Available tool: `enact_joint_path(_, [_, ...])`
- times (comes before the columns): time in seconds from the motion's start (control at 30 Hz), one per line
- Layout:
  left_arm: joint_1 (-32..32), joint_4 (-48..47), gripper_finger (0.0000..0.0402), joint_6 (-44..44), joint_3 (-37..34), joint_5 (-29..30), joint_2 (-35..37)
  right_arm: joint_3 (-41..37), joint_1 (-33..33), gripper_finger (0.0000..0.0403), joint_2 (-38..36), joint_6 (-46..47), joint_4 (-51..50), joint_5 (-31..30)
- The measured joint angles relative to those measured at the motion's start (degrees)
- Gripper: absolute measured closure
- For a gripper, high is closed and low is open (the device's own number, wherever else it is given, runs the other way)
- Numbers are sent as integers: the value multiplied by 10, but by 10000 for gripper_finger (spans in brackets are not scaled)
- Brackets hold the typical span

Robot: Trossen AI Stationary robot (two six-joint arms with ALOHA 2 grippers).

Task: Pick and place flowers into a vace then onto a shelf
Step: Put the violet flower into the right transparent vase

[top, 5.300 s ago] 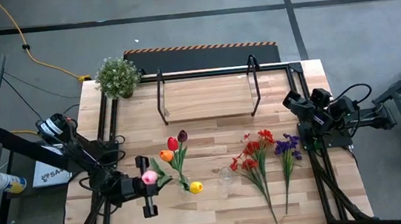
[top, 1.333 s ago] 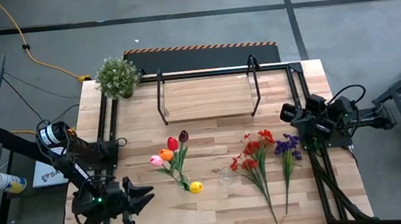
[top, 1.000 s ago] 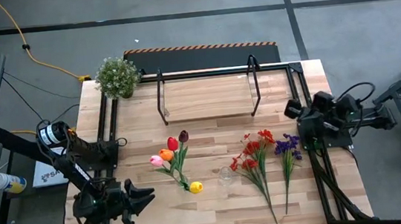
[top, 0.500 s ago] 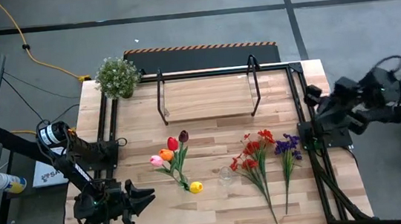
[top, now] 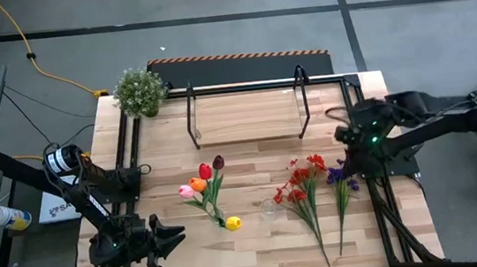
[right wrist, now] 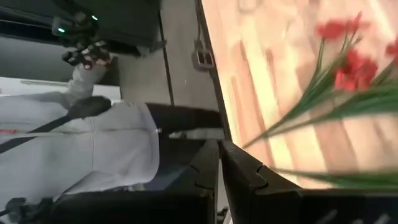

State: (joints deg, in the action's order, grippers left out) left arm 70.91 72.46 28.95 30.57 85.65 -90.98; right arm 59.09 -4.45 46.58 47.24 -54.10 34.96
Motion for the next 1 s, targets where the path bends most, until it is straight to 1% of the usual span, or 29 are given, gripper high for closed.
enact_joint_path(0.13, [0, -10, 238, 0, 0, 0, 0, 0, -60, 391, 22, 61, 14, -26])
enact_joint_path(0.23, [0, -11, 238, 0, 0, 0, 0, 0, -121, 391, 27, 117, 21, -86])
enact_joint_path(0.53, [0, -39, 238, 0, 0, 0, 0, 0, -343, 391, 34, 305, 22, -375])
enact_joint_path(0.63, [0, -41, 238, 0, 0, 1, 0, 0, -411, 391, 53, 359, 23, -450])
enact_joint_path(0.73, [0, -52, 238, 0, 0, 1, 0, 0, -457, 391, 80, 399, 23, -482])
enact_joint_path(0.8, [0, -59, 238, 0, 0, 1, 0, 0, -473, 391, 102, 421, 23, -481])
enact_joint_path(1.0, [0, -67, 238, 1, 0, 1, 0, 0, -490, 391, 169, 429, 23, -479])
